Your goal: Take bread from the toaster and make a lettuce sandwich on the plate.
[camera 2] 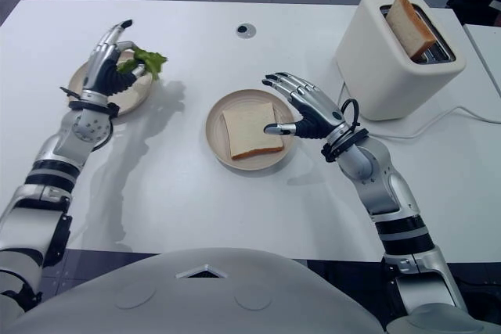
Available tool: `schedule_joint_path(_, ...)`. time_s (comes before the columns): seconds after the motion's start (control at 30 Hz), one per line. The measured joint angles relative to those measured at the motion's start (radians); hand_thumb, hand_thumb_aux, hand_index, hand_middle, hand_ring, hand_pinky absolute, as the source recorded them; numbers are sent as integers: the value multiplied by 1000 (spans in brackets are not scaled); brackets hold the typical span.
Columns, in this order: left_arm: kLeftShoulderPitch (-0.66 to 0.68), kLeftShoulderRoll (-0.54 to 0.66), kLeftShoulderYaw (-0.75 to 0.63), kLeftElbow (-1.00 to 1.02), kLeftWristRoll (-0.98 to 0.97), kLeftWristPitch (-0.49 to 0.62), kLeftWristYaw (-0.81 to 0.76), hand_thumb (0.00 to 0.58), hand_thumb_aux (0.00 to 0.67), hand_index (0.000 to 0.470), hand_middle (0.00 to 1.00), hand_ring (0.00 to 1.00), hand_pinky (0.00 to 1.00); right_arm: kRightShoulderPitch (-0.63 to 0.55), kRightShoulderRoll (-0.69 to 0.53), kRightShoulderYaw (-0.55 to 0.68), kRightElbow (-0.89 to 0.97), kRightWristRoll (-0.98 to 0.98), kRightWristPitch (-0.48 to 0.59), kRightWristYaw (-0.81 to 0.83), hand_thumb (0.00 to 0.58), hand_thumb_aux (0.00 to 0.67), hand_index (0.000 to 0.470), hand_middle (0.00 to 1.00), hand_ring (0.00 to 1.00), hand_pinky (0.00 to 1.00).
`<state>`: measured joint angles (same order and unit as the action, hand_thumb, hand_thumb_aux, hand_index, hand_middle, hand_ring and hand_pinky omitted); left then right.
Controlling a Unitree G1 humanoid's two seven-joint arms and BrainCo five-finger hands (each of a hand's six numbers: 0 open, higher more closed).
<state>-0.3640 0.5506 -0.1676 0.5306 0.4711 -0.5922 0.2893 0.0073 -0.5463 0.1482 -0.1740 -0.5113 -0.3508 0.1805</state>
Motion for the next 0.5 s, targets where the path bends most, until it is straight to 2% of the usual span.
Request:
schedule_joint_path(0.13, 43, -114, -83, -101, -54, -30, -128, 580, 670, 470, 0, 0, 0, -1, 4, -2, 3, 0, -3, -4, 0, 0, 0, 35, 35, 35)
schedule_joint_path(0.3, 62, -296, -233, -41, -43, -71, -218, 580, 670, 470, 0, 0, 0, -6, 4, -42, 1, 1, -3, -16, 0, 0, 0, 39, 39, 39)
schedule_joint_path(0.5, 67, -322, -300, 8, -9, -114, -282, 580, 670, 470, 0, 0, 0, 2, 1, -82, 3, 9, -7, -19, 0, 0, 0, 31, 31, 31)
